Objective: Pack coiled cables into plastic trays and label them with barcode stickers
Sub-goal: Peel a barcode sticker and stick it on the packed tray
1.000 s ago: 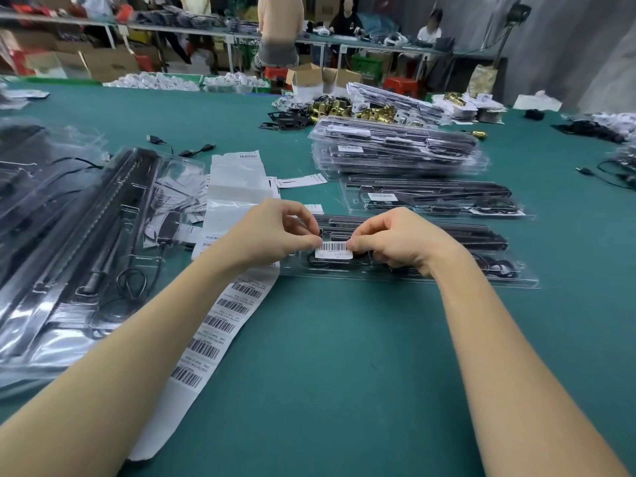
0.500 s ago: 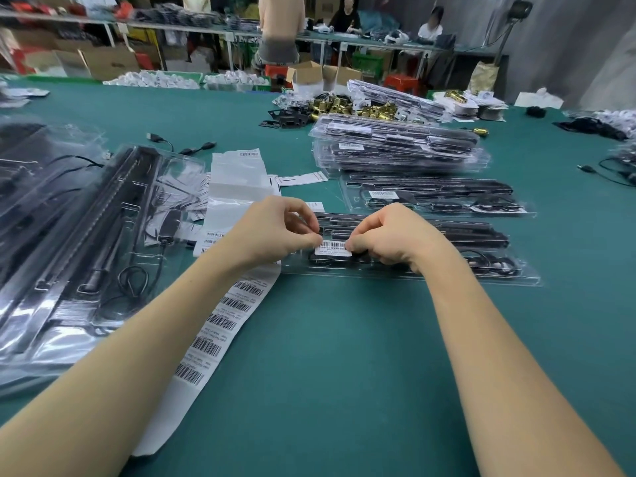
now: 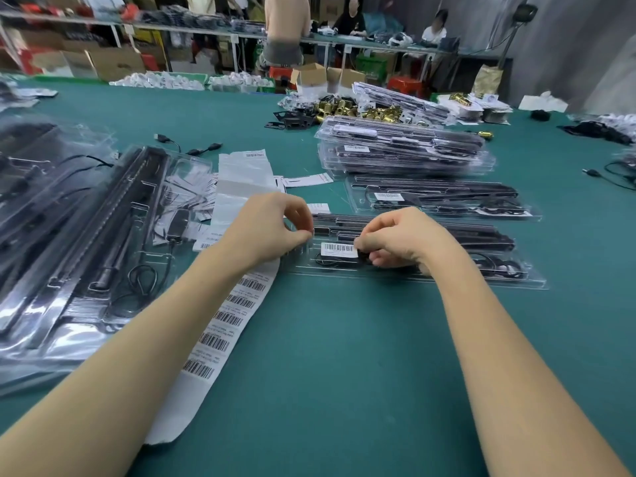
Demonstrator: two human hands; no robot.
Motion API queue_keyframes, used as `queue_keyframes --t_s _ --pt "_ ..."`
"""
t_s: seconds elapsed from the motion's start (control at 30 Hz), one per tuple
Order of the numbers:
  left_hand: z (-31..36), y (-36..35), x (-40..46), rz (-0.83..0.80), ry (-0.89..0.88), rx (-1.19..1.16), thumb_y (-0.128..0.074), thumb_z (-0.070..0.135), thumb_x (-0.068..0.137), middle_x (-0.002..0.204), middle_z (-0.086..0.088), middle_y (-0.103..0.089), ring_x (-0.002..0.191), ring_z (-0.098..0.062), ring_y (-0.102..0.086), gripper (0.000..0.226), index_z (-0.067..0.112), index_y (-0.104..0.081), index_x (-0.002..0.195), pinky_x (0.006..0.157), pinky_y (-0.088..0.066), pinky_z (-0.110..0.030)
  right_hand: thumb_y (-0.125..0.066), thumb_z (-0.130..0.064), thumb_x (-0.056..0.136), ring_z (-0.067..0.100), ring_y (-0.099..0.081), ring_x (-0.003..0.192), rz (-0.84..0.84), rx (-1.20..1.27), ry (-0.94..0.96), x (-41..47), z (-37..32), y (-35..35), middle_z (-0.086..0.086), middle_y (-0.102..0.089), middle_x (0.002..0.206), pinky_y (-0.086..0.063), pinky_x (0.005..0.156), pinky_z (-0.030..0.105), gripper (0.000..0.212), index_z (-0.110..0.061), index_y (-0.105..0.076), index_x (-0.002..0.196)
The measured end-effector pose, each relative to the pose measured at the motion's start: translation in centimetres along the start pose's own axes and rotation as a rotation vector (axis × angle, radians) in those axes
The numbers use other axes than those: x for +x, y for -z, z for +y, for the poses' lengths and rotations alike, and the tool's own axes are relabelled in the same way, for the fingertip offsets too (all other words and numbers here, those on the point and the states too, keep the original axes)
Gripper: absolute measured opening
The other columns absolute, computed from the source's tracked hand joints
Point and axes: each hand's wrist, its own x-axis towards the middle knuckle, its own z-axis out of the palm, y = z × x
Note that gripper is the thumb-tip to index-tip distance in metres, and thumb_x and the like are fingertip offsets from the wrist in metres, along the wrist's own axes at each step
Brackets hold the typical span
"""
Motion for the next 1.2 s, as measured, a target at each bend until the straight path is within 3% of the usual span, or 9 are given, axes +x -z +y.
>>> queue_keyframes --t_s 0.2,0.37,0.53,0.7,0.8,0.93,1.0,1.13,1.2 --pt "0.2 -2.3 -0.3 0.015 0.101 0.072 -0.070 0.062 0.077 0.066 0.013 -0.058 0.065 -0.004 -0.054 0.039 0.025 -0.058 0.075 0.061 -0.044 -0.027 -0.085 -0.062 0.063 0.008 -0.046 0.034 0.073 -0.247 0.054 0.1 0.3 -0.4 -0.008 -0.056 0.044 -0.040 0.047 0.020 0.049 -0.022 -0.056 0.066" --pt "-0.2 -2.4 -0.3 -0.008 0.096 0.105 -0.064 0.056 0.086 0.061 0.012 -0.052 0.065 -0.009 -0.051 0.033 0.026 -0.053 0.078 0.062 -0.042 -0.028 -0.085 -0.034 0.078 0.004 -0.051 0.037 0.002 -0.149 0.021 0.4 0.4 -0.2 0.000 -0.062 0.056 -0.043 0.040 0.016 0.030 -0.017 -0.062 0.070" --pt "0.2 -2.3 -0.7 -0.010 0.072 0.107 -0.068 0.062 0.079 0.066 0.012 -0.053 0.065 -0.007 -0.050 0.039 0.026 -0.051 0.077 0.062 -0.043 -0.028 -0.093 -0.037 0.065 0.006 -0.056 0.042 -0.073 -0.195 0.046 0.1 0.2 0.1 -0.001 -0.062 0.059 -0.046 0.044 0.017 0.039 -0.017 -0.061 0.074" --pt "-0.5 -1.7 0.0 0.051 0.142 0.070 -0.058 0.022 0.095 0.096 -0.004 -0.063 0.077 -0.018 -0.057 0.003 0.020 -0.056 0.096 0.078 -0.047 -0.034 -0.086 -0.014 0.076 0.005 -0.061 0.048 -0.223 -0.076 0.008 -0.5 0.1 1.4 -0.001 -0.064 0.068 -0.051 0.050 0.016 0.021 -0.015 -0.068 0.086" --pt "-0.4 -1.7 0.5 0.031 0.241 0.121 -0.056 0.042 0.095 0.103 -0.009 -0.062 0.089 -0.024 -0.058 0.033 0.013 -0.051 0.107 0.074 -0.043 -0.033 -0.083 -0.028 0.081 0.005 -0.057 0.046 -0.188 -0.060 0.002 -0.7 -0.1 1.0 -0.003 -0.063 0.060 -0.051 0.049 0.018 0.020 -0.016 -0.068 0.084" --pt "0.1 -1.7 0.9 -0.033 0.314 0.244 -0.062 0.058 0.087 0.102 -0.009 -0.063 0.096 -0.027 -0.059 0.062 0.008 -0.047 0.120 0.077 -0.048 -0.037 -0.083 -0.016 0.082 0.005 -0.057 0.045 -0.169 -0.121 0.010 -0.6 -0.4 0.8 -0.004 -0.061 0.053 -0.052 0.049 0.018 0.016 -0.015 -0.067 0.082" --pt "0.5 -1.6 1.1 -0.027 0.342 0.266 -0.061 0.058 0.087 0.102 -0.008 -0.063 0.094 -0.027 -0.058 0.059 0.007 -0.049 0.117 0.074 -0.046 -0.035 -0.079 -0.009 0.083 0.005 -0.058 0.047 -0.223 -0.103 -0.006 -0.7 -0.4 1.3 -0.006 -0.056 0.048 -0.053 0.052 0.018 0.014 -0.014 -0.068 0.090" --pt "1.9 -0.7 3.0 -0.106 0.431 0.227 -0.054 0.055 0.091 0.075 -0.005 -0.056 0.069 -0.022 -0.054 0.048 0.010 -0.049 0.077 0.052 -0.033 -0.027 -0.078 -0.009 0.084 0.007 -0.055 0.050 -0.287 -0.025 -0.009 -0.8 -0.4 1.7 0.003 -0.061 0.070 -0.054 0.057 0.018 0.016 -0.011 -0.070 0.097" --pt "2.2 0.1 4.2 -0.188 0.535 0.092 -0.052 0.054 0.094 0.078 -0.003 -0.055 0.064 -0.016 -0.051 0.045 0.010 -0.051 0.088 0.053 -0.034 -0.025 -0.079 -0.016 0.084 0.007 -0.055 0.050 -0.273 -0.049 -0.023 -0.8 -0.7 1.6 -0.001 -0.063 0.067 -0.053 0.056 0.018 0.014 -0.011 -0.071 0.094"
